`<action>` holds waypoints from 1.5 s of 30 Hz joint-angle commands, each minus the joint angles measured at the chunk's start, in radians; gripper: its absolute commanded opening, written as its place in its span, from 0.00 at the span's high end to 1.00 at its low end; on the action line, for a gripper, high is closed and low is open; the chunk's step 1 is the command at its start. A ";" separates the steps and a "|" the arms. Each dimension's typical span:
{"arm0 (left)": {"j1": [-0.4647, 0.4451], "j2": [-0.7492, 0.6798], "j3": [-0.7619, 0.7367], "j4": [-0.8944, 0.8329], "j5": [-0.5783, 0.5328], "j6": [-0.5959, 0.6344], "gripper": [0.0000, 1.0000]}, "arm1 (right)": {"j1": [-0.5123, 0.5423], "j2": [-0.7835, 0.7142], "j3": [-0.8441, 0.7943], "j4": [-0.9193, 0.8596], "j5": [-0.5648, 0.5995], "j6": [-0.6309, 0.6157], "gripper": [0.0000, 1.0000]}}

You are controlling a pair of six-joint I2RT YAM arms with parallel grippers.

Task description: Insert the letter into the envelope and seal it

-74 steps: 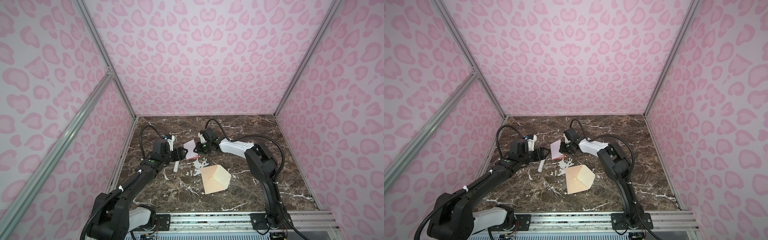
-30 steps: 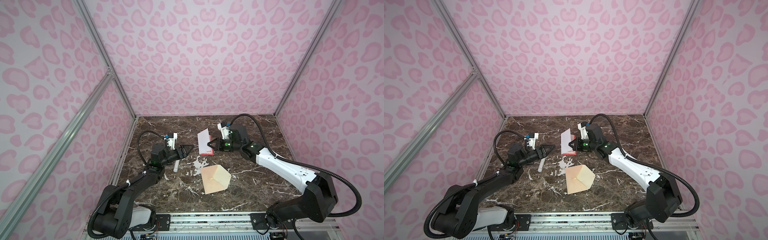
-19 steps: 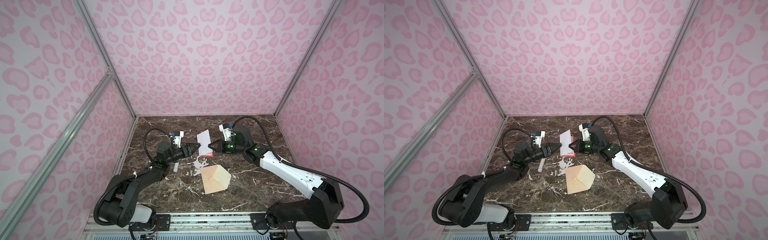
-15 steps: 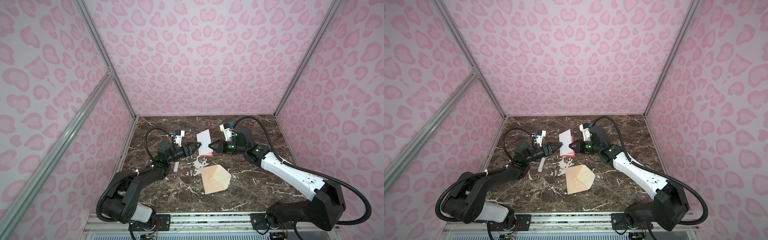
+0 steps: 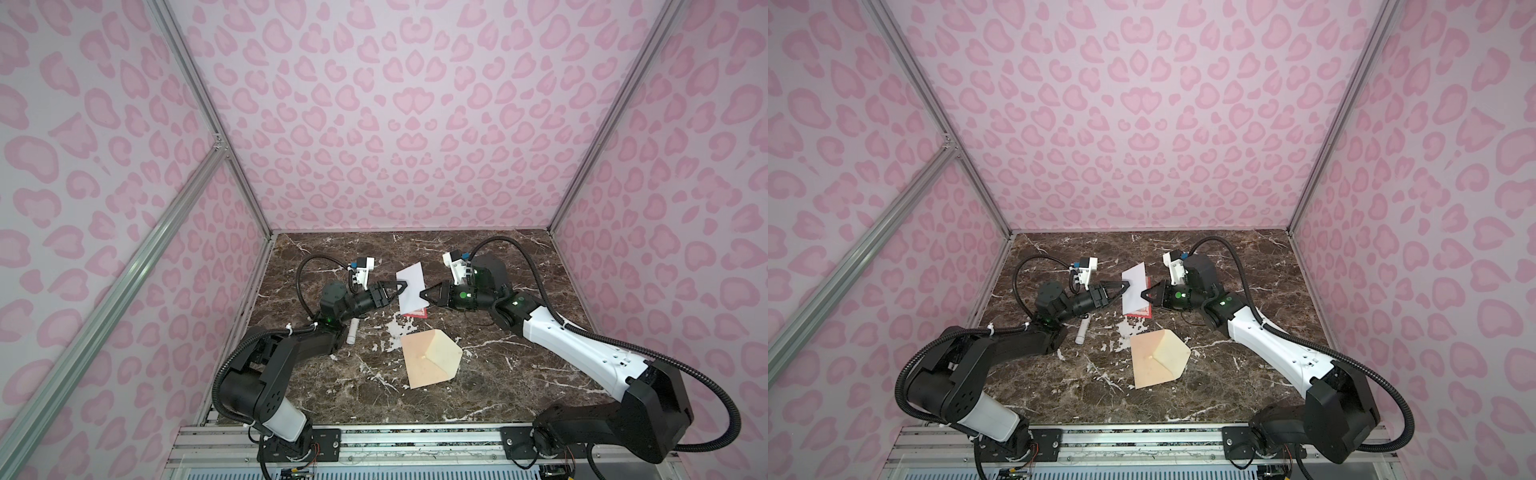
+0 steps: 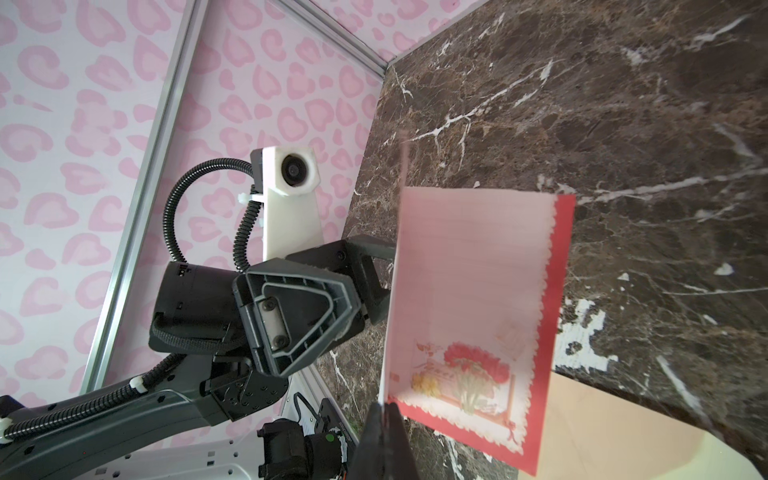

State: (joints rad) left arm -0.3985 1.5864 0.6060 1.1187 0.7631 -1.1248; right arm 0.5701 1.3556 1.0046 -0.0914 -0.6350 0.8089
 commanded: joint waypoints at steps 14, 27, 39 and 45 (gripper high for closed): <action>0.000 0.020 0.021 0.090 0.022 -0.023 0.79 | -0.016 0.006 -0.025 0.020 -0.023 -0.011 0.99; 0.001 -0.009 0.026 0.034 0.049 0.003 0.96 | -0.051 -0.040 -0.068 -0.001 -0.035 -0.101 0.51; -0.019 -0.054 0.016 0.029 0.102 0.004 0.96 | -0.073 -0.069 -0.177 0.231 -0.138 -0.153 0.36; -0.034 -0.056 0.018 0.024 0.114 0.003 0.96 | -0.071 -0.078 -0.238 0.404 -0.204 -0.111 0.36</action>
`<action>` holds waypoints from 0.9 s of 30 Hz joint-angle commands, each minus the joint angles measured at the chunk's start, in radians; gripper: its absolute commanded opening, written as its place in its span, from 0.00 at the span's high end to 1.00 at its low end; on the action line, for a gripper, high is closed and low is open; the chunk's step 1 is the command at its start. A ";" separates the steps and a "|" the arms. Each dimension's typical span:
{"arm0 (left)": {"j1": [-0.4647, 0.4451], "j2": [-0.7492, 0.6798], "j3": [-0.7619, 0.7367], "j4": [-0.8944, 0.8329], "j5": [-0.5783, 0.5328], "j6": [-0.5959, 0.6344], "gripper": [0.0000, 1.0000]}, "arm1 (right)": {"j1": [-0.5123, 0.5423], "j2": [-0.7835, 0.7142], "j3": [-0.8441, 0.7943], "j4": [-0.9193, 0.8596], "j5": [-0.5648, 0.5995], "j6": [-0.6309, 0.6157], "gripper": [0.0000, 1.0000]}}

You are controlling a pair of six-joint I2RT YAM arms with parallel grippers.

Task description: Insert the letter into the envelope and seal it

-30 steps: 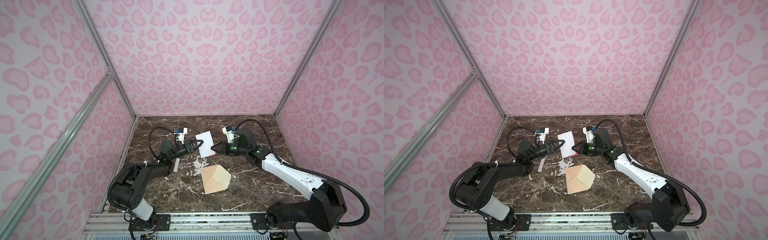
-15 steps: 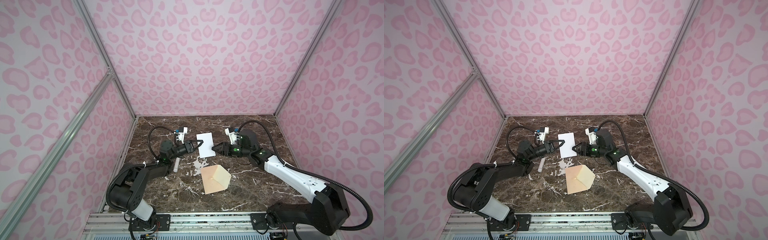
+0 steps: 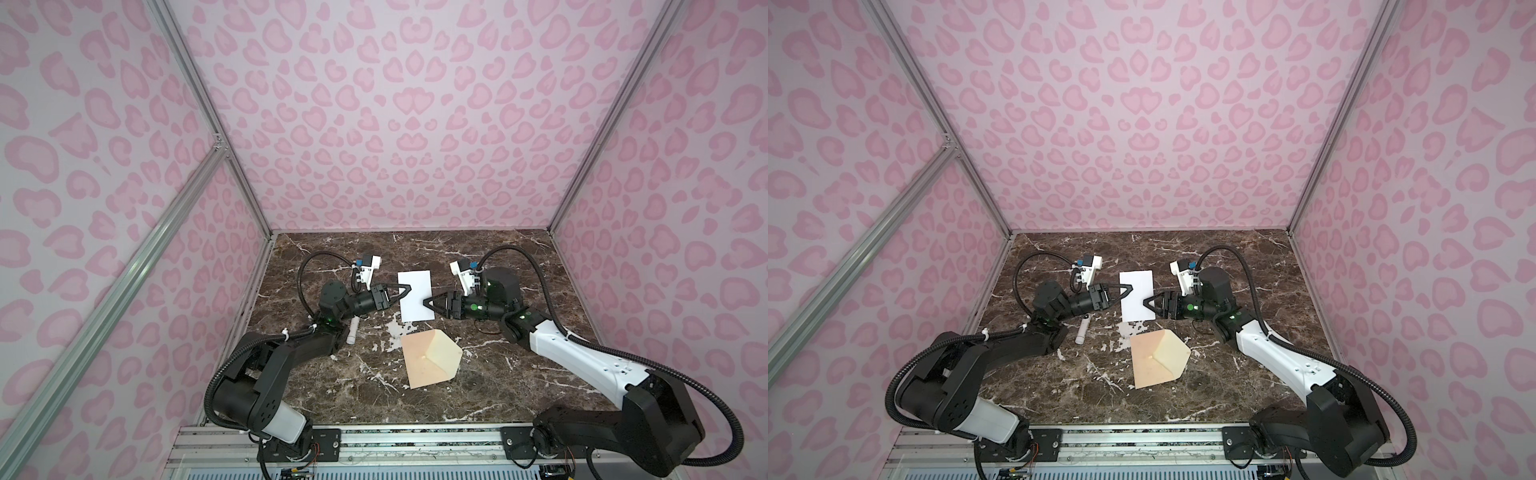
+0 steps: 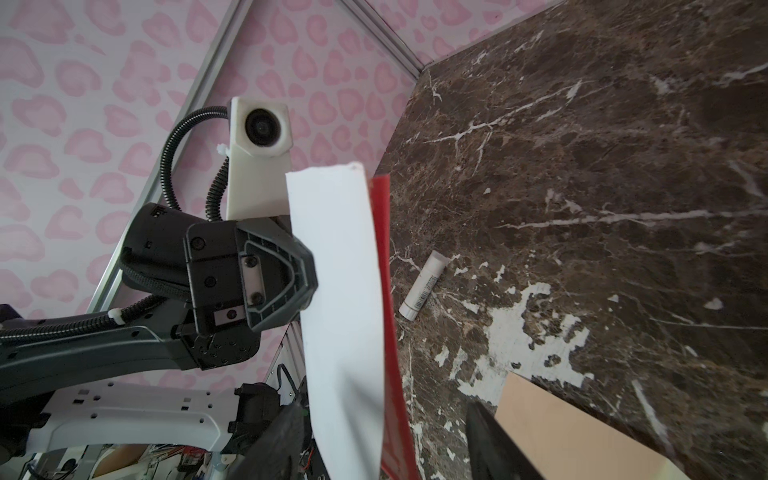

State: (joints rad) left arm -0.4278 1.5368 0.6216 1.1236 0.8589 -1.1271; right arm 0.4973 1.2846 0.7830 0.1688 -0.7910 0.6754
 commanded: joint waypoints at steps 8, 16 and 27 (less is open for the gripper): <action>-0.023 0.001 0.014 0.044 0.021 -0.004 0.96 | 0.004 -0.004 -0.043 0.222 -0.077 0.054 0.40; -0.026 0.003 0.013 0.065 0.024 -0.013 0.96 | 0.015 0.017 -0.047 0.257 -0.098 0.083 0.48; -0.026 0.004 0.020 0.073 0.027 -0.014 0.96 | 0.020 0.038 -0.068 0.311 -0.118 0.131 0.66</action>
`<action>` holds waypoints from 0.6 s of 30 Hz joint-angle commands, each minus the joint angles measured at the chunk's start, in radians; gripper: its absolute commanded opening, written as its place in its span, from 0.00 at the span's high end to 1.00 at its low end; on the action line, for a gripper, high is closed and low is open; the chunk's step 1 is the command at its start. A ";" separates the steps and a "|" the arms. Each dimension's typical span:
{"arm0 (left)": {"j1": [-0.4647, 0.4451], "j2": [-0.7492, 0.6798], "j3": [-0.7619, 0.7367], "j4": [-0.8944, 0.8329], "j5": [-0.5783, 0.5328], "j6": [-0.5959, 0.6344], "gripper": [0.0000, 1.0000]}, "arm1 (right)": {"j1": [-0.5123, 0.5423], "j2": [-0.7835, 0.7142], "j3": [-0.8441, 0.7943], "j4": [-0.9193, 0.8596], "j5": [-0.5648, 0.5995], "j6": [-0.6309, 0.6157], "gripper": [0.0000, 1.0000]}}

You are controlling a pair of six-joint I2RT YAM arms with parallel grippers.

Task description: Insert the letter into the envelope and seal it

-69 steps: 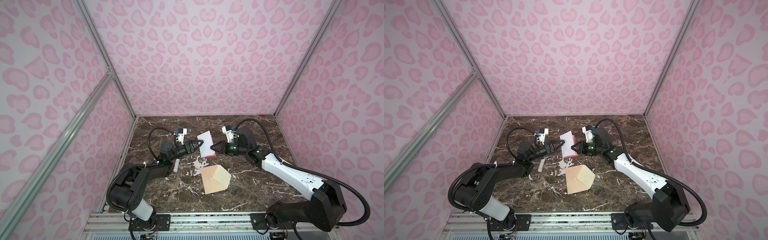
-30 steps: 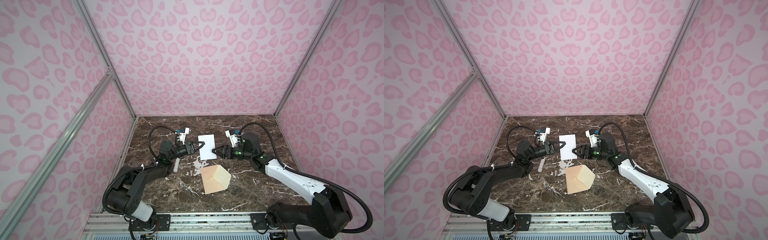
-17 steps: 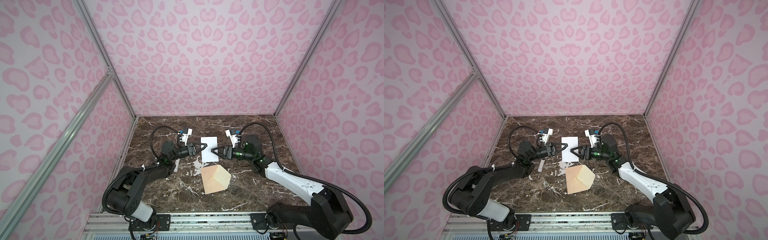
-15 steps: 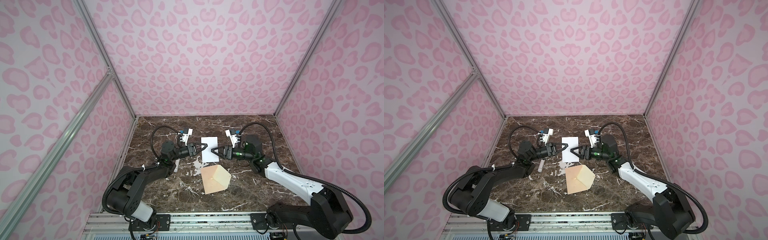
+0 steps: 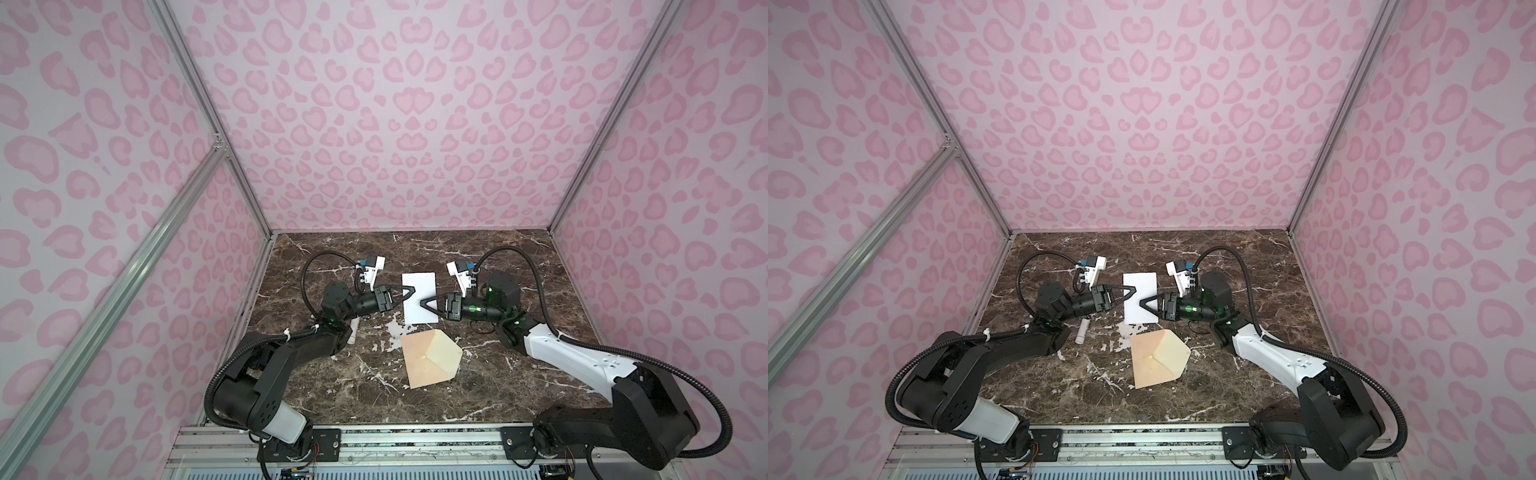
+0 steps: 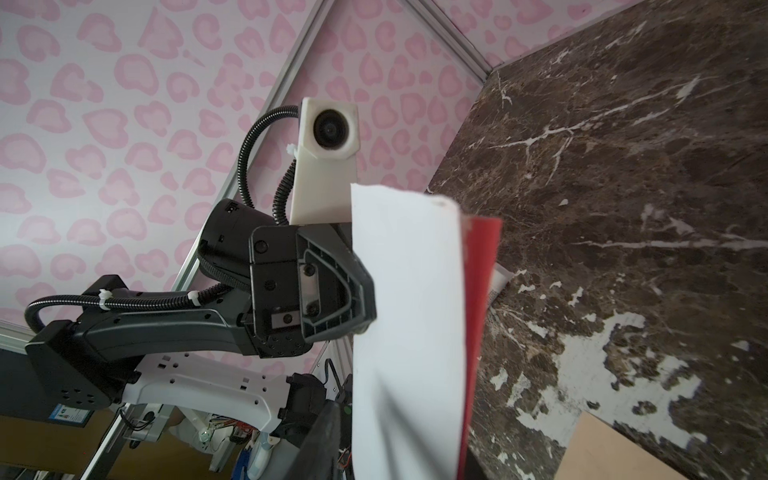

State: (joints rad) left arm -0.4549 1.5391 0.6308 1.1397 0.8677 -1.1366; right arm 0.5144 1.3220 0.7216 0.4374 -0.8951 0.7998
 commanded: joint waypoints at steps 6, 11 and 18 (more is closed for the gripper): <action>0.000 0.007 0.011 0.058 0.022 -0.003 0.97 | 0.009 -0.009 -0.007 0.031 -0.008 0.006 0.76; -0.001 0.005 0.003 0.060 0.020 0.002 0.96 | 0.008 -0.009 -0.002 0.013 0.000 0.006 0.82; -0.001 -0.008 0.000 0.047 0.025 0.016 0.88 | 0.008 -0.009 0.004 -0.012 0.016 0.006 0.96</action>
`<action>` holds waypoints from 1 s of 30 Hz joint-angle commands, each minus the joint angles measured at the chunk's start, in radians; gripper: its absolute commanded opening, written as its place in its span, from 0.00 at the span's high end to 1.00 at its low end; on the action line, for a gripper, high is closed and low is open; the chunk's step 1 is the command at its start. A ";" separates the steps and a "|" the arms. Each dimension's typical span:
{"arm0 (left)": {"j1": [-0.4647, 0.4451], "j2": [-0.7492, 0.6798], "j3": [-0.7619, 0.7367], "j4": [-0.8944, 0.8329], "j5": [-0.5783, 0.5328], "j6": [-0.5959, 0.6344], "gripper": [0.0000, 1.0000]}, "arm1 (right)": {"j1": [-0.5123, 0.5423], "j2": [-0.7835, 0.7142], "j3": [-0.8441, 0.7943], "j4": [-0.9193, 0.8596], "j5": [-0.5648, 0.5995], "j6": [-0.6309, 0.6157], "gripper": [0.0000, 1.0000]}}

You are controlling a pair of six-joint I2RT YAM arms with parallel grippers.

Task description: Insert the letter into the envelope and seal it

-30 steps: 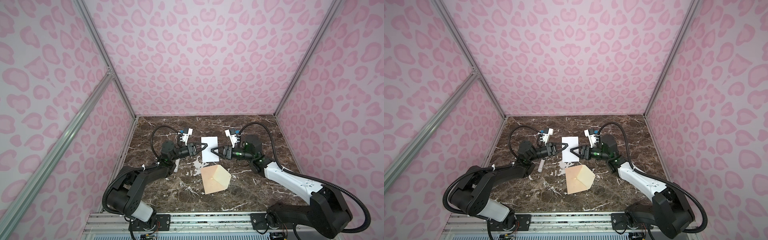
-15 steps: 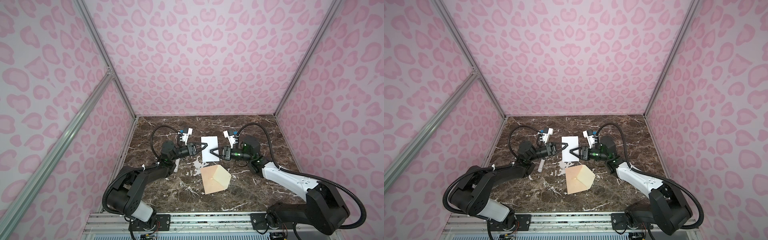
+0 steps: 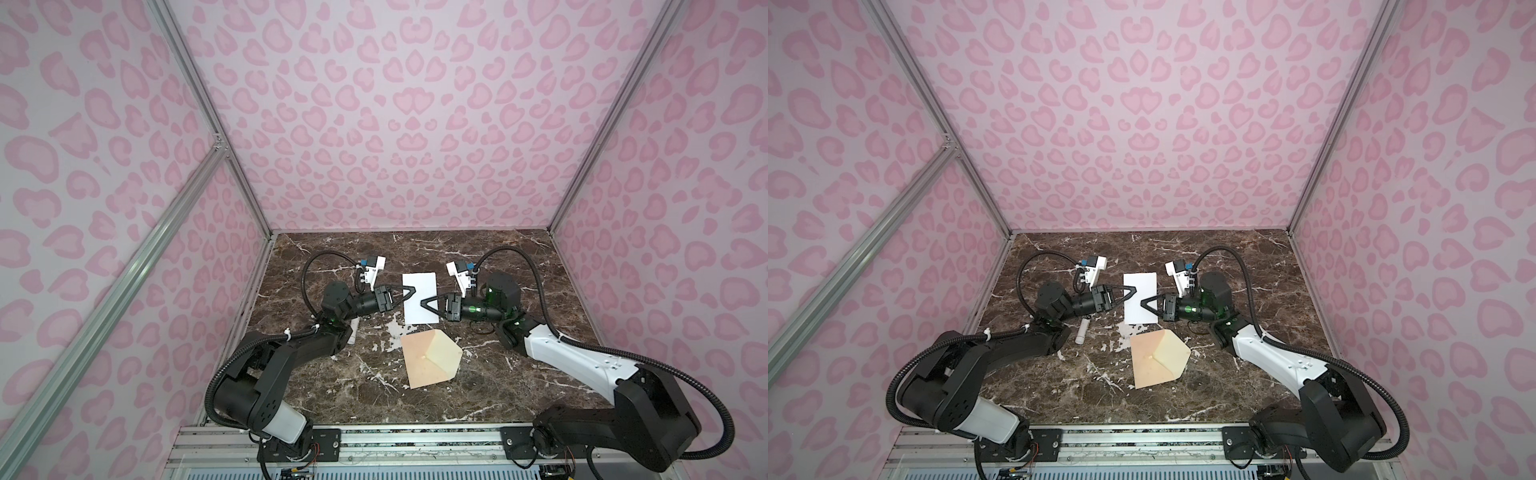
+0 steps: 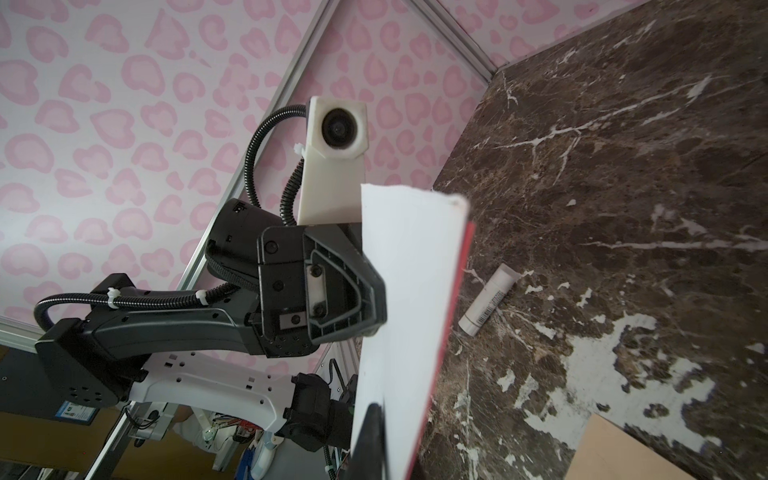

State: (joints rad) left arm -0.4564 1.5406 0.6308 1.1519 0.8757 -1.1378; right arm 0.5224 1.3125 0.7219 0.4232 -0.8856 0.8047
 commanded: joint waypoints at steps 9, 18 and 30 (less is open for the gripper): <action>-0.002 -0.102 -0.012 -0.133 -0.016 0.125 0.57 | 0.000 -0.036 0.026 -0.136 0.037 -0.035 1.00; -0.036 -0.372 0.034 -0.767 -0.275 0.450 0.33 | 0.000 -0.203 0.028 -0.402 0.185 -0.130 1.00; -0.129 -0.541 -0.022 -1.103 -0.534 0.481 0.33 | 0.000 -0.459 -0.066 -0.679 0.467 -0.160 1.00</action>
State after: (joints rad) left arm -0.5701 1.0023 0.6147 0.1402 0.4217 -0.6792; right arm 0.5220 0.8650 0.6746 -0.1623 -0.5022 0.6682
